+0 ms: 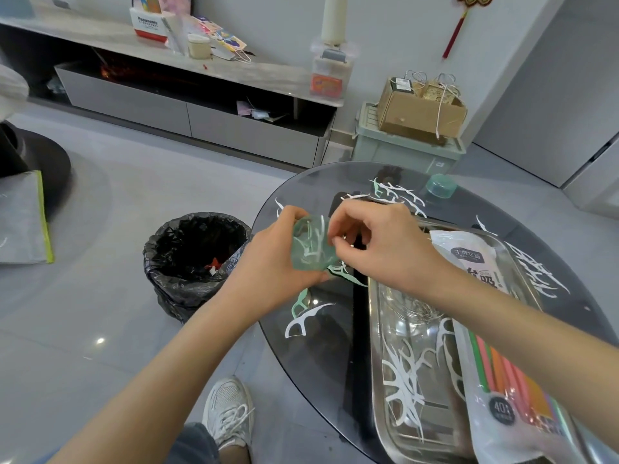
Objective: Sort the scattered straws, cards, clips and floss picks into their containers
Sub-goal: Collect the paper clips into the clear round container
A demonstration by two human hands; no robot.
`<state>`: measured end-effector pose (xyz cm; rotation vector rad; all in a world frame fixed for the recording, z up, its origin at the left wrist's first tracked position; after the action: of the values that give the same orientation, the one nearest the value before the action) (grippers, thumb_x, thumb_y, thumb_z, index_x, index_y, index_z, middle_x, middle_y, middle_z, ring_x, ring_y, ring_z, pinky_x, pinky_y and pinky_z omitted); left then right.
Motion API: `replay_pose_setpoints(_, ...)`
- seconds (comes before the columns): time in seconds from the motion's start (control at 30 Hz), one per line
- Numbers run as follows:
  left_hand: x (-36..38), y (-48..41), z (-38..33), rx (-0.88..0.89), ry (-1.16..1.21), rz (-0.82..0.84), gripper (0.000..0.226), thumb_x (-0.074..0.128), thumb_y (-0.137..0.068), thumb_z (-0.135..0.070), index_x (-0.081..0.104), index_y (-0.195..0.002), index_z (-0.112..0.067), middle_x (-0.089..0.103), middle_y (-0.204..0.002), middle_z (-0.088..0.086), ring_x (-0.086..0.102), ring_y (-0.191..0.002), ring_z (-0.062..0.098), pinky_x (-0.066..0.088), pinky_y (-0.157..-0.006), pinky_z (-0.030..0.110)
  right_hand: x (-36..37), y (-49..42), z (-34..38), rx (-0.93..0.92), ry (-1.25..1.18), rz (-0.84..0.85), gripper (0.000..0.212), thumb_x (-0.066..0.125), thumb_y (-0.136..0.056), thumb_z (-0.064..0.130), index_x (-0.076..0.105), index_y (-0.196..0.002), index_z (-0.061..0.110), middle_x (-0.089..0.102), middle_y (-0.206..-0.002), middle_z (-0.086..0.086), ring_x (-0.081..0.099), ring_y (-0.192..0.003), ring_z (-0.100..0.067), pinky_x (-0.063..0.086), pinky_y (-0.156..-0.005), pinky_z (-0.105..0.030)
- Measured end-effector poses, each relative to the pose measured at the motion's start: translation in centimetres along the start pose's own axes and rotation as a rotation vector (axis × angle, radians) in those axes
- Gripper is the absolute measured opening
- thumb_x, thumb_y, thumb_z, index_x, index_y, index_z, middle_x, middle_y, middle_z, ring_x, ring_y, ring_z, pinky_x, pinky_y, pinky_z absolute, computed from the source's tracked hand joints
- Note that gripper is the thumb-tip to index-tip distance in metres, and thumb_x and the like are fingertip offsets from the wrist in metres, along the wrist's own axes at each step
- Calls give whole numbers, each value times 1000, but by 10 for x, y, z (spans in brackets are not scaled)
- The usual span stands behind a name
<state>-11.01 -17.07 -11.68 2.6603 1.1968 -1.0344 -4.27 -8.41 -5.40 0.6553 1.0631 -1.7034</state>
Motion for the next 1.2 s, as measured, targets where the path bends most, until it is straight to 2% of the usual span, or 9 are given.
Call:
replay_pose_setpoints(0.17,0,0,5,-26,-41,35,65,82,-65,-38,39,-112,-29,54,-97,-19,55,-91,8,39,-70,8,-15,-6,-1,28,-8,-63,9,65,-81,6,72,-81,12,67,-69,8,55,-61,-3,37,-60,-7)
replay_pose_setpoints(0.27,-2,0,13,-98,-69,58,71,78,-63,-51,40,-117,-24,51,-97,-17,53,-94,10,41,-71,22,-26,-16,-13,81,35,-107,11,62,-83,8,72,-83,13,66,-72,10,58,-67,-3,41,-64,-7)
replay_pose_setpoints(0.4,-11,2,29,-208,-232,77,66,74,-66,-52,40,-112,-19,54,-97,-5,54,-89,20,39,-71,31,24,-11,-55,185,439,454,25,62,-85,21,67,-109,17,69,-101,0,60,-97,-16,45,-82,-23)
replay_pose_setpoints(0.5,-19,2,34,-231,-322,70,57,73,-72,-41,39,-111,-16,55,-97,-1,55,-85,24,43,-70,34,59,0,-67,115,677,684,45,69,-80,40,61,-115,11,66,-98,-6,55,-101,-24,45,-75,-31)
replay_pose_setpoints(0.63,-17,4,33,-229,-293,103,54,73,-74,-36,37,-110,-17,56,-96,-1,56,-83,22,48,-73,36,81,-6,-65,68,737,648,34,63,-83,29,57,-104,4,63,-98,-13,60,-93,-32,49,-71,-36)
replay_pose_setpoints(0.77,-12,5,34,-234,-217,173,53,73,-74,-30,36,-110,-18,55,-104,-1,56,-88,20,47,-77,34,95,-6,-60,41,731,582,15,51,-78,1,42,-88,8,57,-95,-18,57,-87,-37,31,-55,-33)
replay_pose_setpoints(0.9,-10,7,33,-238,-202,222,57,75,-74,-28,37,-115,-16,55,-110,1,56,-93,21,49,-83,36,91,-10,-67,76,729,516,15,52,-75,5,40,-82,9,46,-74,-10,57,-82,-37,25,-49,-30)
replay_pose_setpoints(1.07,-10,9,33,-230,-189,232,58,75,-74,-30,37,-116,-17,55,-108,-2,56,-89,18,47,-79,32,63,-17,-68,157,582,380,11,53,-73,8,56,-83,5,62,-83,-14,58,-83,-36,48,-65,-35)
replay_pose_setpoints(1.2,-6,9,32,-226,-185,238,56,75,-74,-33,36,-112,-18,57,-103,0,56,-86,18,50,-78,35,18,-21,-64,330,186,171,7,63,-72,10,65,-77,14,65,-69,3,60,-70,-14,50,-67,-27)
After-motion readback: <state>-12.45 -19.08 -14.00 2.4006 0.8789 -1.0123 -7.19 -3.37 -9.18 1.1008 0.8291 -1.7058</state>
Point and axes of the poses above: each hand's wrist, its own y-axis away from the middle knuckle, its own x-axis out of the palm, z = x × y, the point moved 9 cm from there along -y, towards the middle knuckle
